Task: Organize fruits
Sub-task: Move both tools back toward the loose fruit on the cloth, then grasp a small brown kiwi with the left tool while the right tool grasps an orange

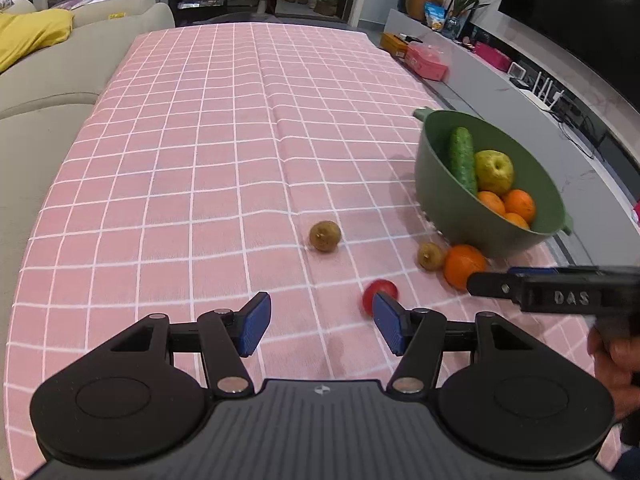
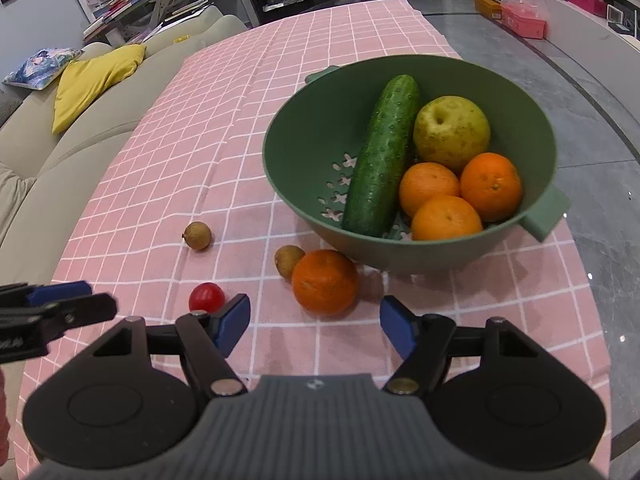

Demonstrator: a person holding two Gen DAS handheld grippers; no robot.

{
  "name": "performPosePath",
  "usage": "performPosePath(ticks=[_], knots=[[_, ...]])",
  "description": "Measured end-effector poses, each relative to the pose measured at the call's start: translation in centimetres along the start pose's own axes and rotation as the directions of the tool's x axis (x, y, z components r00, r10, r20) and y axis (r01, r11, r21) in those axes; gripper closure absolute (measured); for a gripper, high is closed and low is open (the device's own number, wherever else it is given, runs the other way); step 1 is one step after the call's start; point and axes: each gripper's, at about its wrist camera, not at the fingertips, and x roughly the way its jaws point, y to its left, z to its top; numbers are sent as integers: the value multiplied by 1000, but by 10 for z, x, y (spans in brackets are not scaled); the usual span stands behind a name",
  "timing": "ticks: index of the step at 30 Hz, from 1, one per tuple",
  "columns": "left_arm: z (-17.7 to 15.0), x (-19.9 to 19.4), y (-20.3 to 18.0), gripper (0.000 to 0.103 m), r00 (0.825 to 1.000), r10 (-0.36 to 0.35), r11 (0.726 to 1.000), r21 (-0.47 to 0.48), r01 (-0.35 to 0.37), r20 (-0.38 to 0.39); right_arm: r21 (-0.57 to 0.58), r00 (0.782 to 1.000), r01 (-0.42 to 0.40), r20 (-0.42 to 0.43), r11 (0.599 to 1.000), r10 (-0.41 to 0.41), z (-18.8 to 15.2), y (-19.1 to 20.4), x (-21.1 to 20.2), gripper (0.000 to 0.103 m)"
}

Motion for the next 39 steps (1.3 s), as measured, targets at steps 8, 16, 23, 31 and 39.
performPosePath(ticks=[8, 16, 23, 31, 39], knots=[[19, 30, 4, 34, 999, 0, 1000, -10, 1, 33, -13, 999, 31, 35, 999, -31, 2, 11, 5, 35], [26, 56, -7, 36, 998, 17, 995, 97, -23, 66, 0, 999, 52, 14, 999, -52, 4, 7, 13, 39], [31, 72, -14, 38, 998, -3, 989, 148, -7, 63, -6, 998, 57, 15, 998, -57, 4, 7, 17, 40], [30, 85, -6, 50, 1000, -12, 995, 102, 9, 29, -10, 998, 68, 11, 998, -68, 4, 11, 20, 44], [29, 84, -9, 54, 1000, -10, 992, 123, 9, 14, -14, 997, 81, 14, 997, -81, 4, 13, 23, 53]])
